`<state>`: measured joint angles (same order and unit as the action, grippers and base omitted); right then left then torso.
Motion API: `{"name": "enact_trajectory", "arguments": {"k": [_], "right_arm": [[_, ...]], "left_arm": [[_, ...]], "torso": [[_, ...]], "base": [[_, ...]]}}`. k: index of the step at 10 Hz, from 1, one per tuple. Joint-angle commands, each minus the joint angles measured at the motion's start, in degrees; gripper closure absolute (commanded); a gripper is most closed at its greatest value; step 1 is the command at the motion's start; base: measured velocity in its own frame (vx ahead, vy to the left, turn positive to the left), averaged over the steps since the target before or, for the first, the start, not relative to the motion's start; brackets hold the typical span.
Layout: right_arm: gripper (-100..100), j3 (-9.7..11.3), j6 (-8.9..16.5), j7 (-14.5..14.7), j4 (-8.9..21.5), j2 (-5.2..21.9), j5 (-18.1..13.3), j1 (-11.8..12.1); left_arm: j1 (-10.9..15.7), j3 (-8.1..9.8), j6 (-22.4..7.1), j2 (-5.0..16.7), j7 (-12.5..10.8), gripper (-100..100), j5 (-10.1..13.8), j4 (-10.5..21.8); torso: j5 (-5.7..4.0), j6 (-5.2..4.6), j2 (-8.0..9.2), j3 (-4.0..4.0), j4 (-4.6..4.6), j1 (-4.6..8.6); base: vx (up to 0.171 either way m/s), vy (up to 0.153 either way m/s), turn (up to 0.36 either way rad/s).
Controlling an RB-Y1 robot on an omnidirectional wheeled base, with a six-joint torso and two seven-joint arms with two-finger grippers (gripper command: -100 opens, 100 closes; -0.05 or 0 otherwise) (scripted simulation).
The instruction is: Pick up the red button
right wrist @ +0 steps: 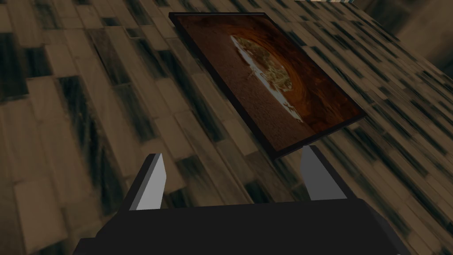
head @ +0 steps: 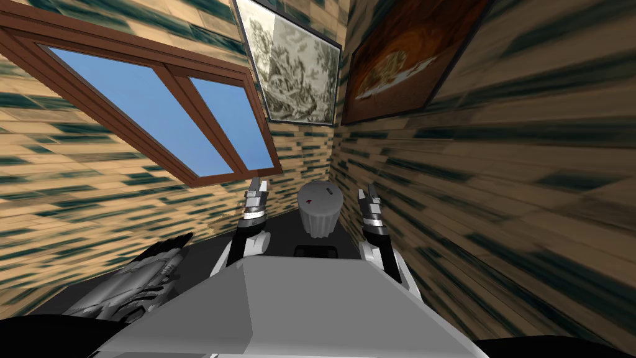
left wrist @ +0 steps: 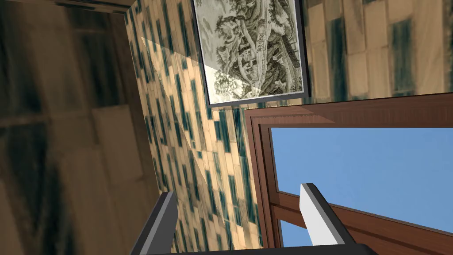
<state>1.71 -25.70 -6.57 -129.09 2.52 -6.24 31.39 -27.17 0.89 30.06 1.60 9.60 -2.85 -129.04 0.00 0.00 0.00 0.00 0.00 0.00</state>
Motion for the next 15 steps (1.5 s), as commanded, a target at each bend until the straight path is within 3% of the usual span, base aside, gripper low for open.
{"name": "enact_trajectory", "arguments": {"k": [1, 4, 8, 9, 12, 13, 14, 15], "right_arm": [[0, 0.0, 0.0, 0.0, 0.0, 0.0, 0.0, 0.0], [0, 0.0, 0.0, 0.0, 0.0, 0.0, 0.0, -0.01], [0, 0.0, 0.0, 0.0, 0.0, 0.01, 0.0, -0.02], [0, 0.0, 0.0, 0.0, 0.0, 0.01, 0.0, -0.02], [0, 0.0, 0.0, 0.0, 0.0, 0.0, 0.0, 0.0], [0, 0.0, 0.0, 0.0, 0.0, 0.0, 0.0, -0.01], [0, 0.0, 0.0, 0.0, 0.0, 0.0, 0.0, 0.0], [0, 0.0, 0.0, 0.0, 0.0, 0.0, 0.0, 0.0]], "left_arm": [[0.8, 0.0, -1.39, 1.88, -0.66, -100, 0.58, 1.01], [2.75, 0.04, -4.8, 5.36, -2.2, -100, 1.96, 3.61], [6.83, 0.27, -11.29, 11.29, -5.13, -100, 4.8, 9.5], [6.83, 0.27, -12.03, 11.29, -5.13, -100, 4.8, 9.5], [9.38, 0.51, -16.29, 14.54, -6.78, -100, 6.54, 13.5], [9.38, 0.51, -16.62, 14.54, -6.78, -100, 6.54, 13.5], [10.75, 0.67, -18.86, 16.2, -7.62, -100, 7.47, 15.75], [10.75, 0.67, -19.12, 16.2, -7.62, -100, 7.47, 15.75]], "torso": [[0.0, 0.0, 0.0, 0.0, 0.0, 0.0], [0.05, -0.01, 0.28, 0.16, -0.06, -0.23], [0.06, -0.01, 0.36, 0.21, -0.08, -0.25], [0.06, -0.02, 0.4, 0.23, -0.09, -0.27], [0.03, 0.01, 0.18, 0.11, -0.05, -0.11], [0.04, -0.01, 0.19, 0.11, -0.04, -0.16], [0.03, 0.01, 0.06, 0.04, -0.02, -0.09], [0.01, -0.01, 0.04, 0.03, -0.01, -0.04]], "base": [[-0.045, 0.016, -0.048], [-0.082, 0.052, -0.06], [-0.103, 0.053, -0.102], [-0.09, 0.042, -0.041], [-0.056, 0.026, -0.066], [-0.012, 0.011, -0.021], [-0.017, -0.003, -0.063], [-0.018, -0.005, -0.056]]}}
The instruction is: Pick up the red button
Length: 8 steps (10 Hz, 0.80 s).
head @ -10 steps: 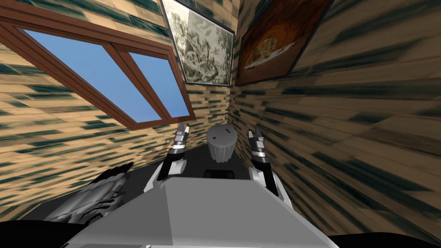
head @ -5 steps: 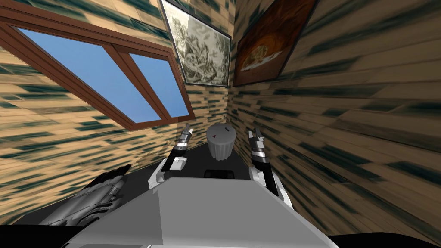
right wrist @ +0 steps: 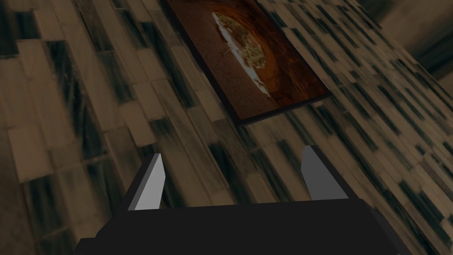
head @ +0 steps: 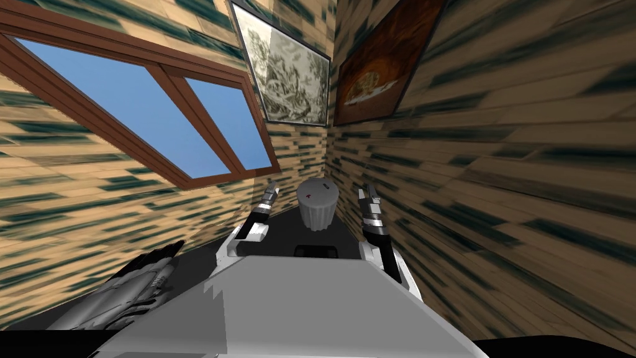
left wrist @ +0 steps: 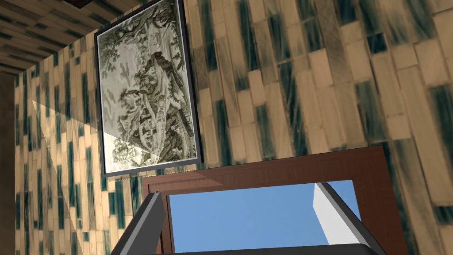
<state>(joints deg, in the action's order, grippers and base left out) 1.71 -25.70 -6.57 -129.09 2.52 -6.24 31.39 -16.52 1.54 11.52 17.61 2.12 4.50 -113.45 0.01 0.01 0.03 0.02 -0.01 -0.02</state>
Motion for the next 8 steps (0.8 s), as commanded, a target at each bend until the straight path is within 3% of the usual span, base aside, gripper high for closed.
{"name": "enact_trajectory", "arguments": {"k": [1, 2, 5, 8], "right_arm": [[0, 0.0, 0.0, 0.0, 0.0, 0.0, 0.0, 0.0], [0, 0.0, 0.0, 0.0, 0.0, 0.0, 0.0, 0.0], [0, 0.0, 0.0, 0.0, 0.0, 0.0, 0.0, 0.0], [0, 0.0, 0.0, 0.0, 0.0, 0.0, 0.0, -0.01]], "left_arm": [[1.54, 0.2, -2.86, 1.87, -0.99, -100, 1.09, 2.58], [1.54, 0.2, -3.2, 1.87, -0.99, -100, 1.09, 2.58], [4.54, 0.68, -8.1, 5.16, -2.62, -100, 3.1, 7.46], [6.09, 0.96, -11.68, 6.77, -3.4, -100, 4.13, 10.83]], "torso": [[0.0, 0.0, 0.0, 0.0, 0.0, 0.0], [0.0, -0.01, 0.02, 0.01, 0.0, -0.01], [0.03, 0.0, 0.15, 0.09, -0.03, -0.13], [0.02, -0.01, 0.09, 0.05, -0.01, -0.1]], "base": [[-0.024, -0.007, -0.077], [-0.064, 0.05, -0.084], [-0.057, 0.028, -0.105], [-0.038, 0.015, -0.085]]}}
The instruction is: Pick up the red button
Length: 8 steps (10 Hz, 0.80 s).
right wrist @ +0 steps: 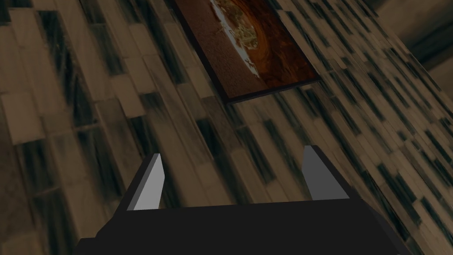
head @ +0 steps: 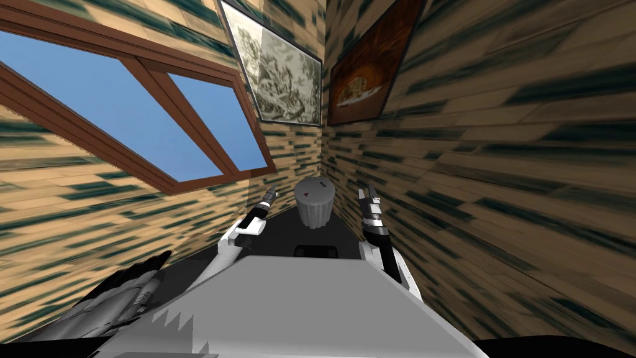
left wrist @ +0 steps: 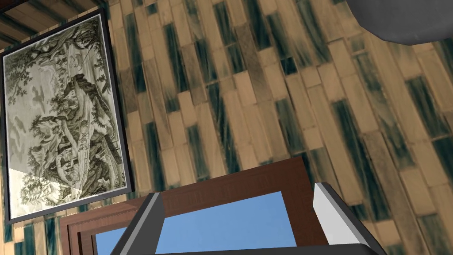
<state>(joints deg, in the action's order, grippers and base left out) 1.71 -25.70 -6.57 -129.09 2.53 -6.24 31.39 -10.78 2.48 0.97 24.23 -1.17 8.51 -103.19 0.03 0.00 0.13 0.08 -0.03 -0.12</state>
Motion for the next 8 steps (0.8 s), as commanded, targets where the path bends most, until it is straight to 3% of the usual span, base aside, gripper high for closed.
{"name": "enact_trajectory", "arguments": {"k": [1, 8], "right_arm": [[0, 0.0, 0.0, 0.0, 0.0, 0.0, 0.0, 0.0], [0, 0.0, 0.0, 0.0, 0.0, 0.0, 0.0, 0.0]], "left_arm": [[1.93, 0.35, -2.86, 1.71, -0.86, -100, 1.16, 2.86], [6.79, 1.51, -13.38, 6.04, -2.83, -100, 4.33, 13.52]], "torso": [[0.0, 0.0, 0.0, 0.0, 0.0, 0.0], [-0.02, 0.0, -0.1, -0.06, 0.02, 0.1]], "base": [[-0.039, -0.006, -0.129], [-0.027, 0.0, -0.104]]}}
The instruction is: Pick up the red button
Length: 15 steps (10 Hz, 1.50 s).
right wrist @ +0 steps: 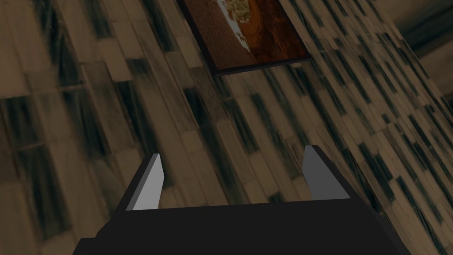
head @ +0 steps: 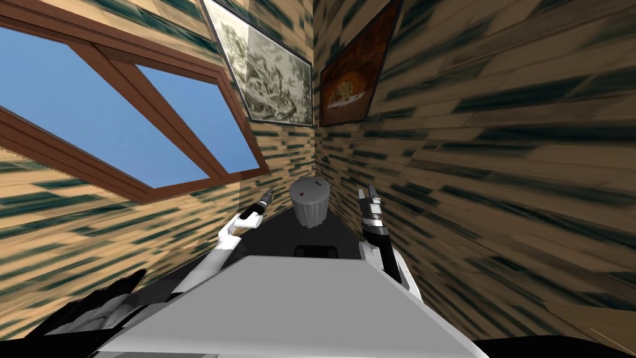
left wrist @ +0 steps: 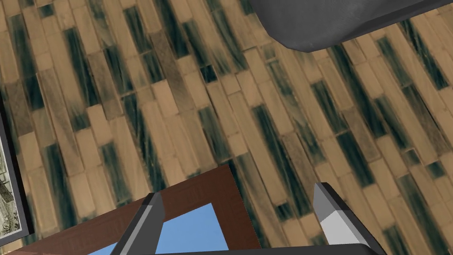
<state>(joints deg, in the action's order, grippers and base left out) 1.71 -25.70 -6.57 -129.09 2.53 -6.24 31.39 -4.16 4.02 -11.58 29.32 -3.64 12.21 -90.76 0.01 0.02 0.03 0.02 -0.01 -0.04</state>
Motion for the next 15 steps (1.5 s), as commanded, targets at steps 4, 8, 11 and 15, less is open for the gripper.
{"name": "enact_trajectory", "arguments": {"k": [4, 8, 11, 15], "right_arm": [[0, 0.0, 0.0, 0.0, 0.0, 0.0, 0.0, 0.0], [0, -0.01, 0.0, 0.0, 0.0, 0.0, 0.0, 0.01], [0, 0.0, 0.0, 0.0, 0.0, 0.0, 0.0, 0.01], [0, 0.0, 0.0, 0.0, 0.0, 0.0, 0.0, 0.01]], "left_arm": [[3.43, 0.91, -7.05, 3.46, -1.41, -100, 2.69, 7.53], [6.67, 1.97, -12.99, 5.67, -2.23, -100, 4.66, 13.5], [8.26, 2.53, -16.06, 6.64, -2.54, -100, 5.6, 17.85], [11.32, 3.7, -20.89, 8.32, -2.99, -100, 7.37, 24.53]], "torso": [[-0.01, -0.02, -0.05, -0.03, 0.01, 0.03], [0.01, 0.04, -0.05, -0.03, 0.01, -0.06], [0.01, 0.03, -0.09, -0.06, 0.02, -0.01], [-0.01, 0.02, -0.23, -0.13, 0.05, 0.05]], "base": [[-0.009, -0.007, -0.121], [0.002, 0.001, -0.106], [0.013, -0.009, -0.096], [0.043, -0.016, -0.124]]}}
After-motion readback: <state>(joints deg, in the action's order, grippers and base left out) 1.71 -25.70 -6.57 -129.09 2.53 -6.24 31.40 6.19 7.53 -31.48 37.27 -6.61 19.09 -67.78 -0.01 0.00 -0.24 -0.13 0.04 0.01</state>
